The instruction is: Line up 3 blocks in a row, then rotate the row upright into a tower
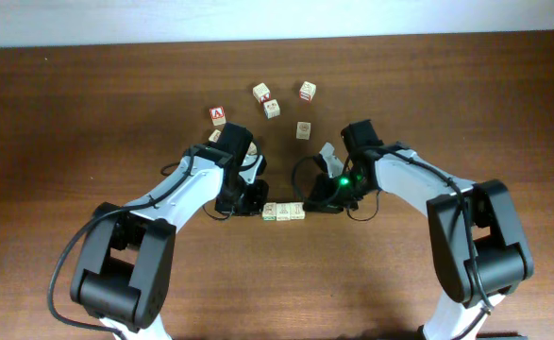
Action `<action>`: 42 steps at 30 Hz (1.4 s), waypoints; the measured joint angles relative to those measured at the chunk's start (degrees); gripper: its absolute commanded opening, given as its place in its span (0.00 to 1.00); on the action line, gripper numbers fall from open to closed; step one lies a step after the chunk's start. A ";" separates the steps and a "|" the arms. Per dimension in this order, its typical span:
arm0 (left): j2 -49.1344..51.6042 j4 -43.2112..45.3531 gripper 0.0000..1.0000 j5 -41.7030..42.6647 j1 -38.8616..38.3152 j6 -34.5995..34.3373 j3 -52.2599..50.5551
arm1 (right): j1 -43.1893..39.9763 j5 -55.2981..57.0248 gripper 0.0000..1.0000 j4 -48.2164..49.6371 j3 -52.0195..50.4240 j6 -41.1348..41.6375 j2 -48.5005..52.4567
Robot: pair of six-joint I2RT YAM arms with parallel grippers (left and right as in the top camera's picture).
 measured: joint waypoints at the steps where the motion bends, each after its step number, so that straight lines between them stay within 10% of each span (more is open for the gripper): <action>1: 0.00 0.00 0.00 0.00 0.00 0.00 0.00 | -0.02 0.00 0.04 0.02 0.00 0.00 0.00; 42: 0.00 -0.22 0.00 0.02 0.00 0.00 0.00 | 1.51 5.40 0.04 0.20 0.00 8.07 0.81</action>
